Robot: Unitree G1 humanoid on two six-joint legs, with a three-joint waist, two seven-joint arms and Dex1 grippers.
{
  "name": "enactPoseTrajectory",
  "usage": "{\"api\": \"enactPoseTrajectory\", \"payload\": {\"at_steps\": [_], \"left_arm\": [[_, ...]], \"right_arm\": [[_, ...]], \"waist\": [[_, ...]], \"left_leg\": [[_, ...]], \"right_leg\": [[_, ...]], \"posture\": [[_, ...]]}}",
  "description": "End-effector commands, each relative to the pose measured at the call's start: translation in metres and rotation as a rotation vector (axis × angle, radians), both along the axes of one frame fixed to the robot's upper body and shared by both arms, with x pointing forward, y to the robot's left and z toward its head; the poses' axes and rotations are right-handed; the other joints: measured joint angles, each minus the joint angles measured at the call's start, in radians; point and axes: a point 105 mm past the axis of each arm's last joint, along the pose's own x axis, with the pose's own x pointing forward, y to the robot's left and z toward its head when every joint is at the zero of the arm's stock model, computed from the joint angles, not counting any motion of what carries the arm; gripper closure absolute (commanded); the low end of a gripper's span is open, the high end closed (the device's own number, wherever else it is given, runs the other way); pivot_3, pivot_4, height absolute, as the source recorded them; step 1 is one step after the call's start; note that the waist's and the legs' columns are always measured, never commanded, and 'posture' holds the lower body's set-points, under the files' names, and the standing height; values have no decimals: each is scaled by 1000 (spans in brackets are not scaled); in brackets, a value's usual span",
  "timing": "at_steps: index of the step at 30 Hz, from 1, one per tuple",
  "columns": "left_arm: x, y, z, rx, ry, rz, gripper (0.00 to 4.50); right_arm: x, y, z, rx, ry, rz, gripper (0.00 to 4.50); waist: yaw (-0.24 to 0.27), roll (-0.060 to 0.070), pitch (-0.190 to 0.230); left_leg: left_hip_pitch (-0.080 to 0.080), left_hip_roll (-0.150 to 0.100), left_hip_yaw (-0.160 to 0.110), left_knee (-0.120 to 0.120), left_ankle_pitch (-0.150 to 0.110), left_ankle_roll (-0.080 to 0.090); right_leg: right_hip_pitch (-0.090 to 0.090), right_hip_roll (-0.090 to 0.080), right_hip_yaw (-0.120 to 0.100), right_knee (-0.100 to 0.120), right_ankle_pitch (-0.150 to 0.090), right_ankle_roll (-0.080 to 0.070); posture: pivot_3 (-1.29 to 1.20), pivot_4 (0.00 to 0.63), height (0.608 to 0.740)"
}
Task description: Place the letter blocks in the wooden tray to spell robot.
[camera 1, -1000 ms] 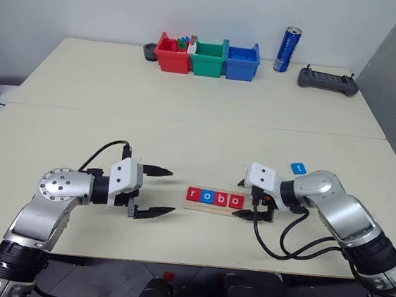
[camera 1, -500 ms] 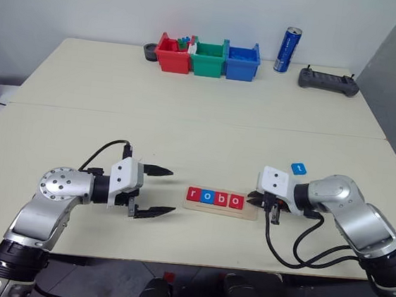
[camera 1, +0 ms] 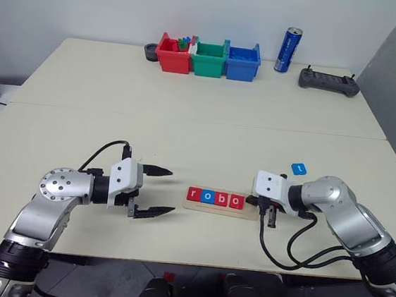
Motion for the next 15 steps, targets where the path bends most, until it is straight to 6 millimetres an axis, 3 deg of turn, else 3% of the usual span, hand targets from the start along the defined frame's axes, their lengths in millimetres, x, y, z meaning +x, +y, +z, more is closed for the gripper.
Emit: {"api": "enactPoseTrajectory", "payload": {"at_steps": [1,15], "left_arm": [[-1,-4,8,-5,-38,-9,0],[0,-9,12,-8,-48,-5,0]], "right_arm": [[-2,10,4,22,0,29,4437],[6,21,10,58,-10,21,4437]], "waist": [[0,0,0],[0,0,0]], "left_leg": [[0,0,0,0,0,0],[0,0,0,0,0,0]], "right_leg": [[0,0,0,0,0,0],[0,0,0,0,0,0]], "posture": [[0,150,740],[0,150,740]]}}
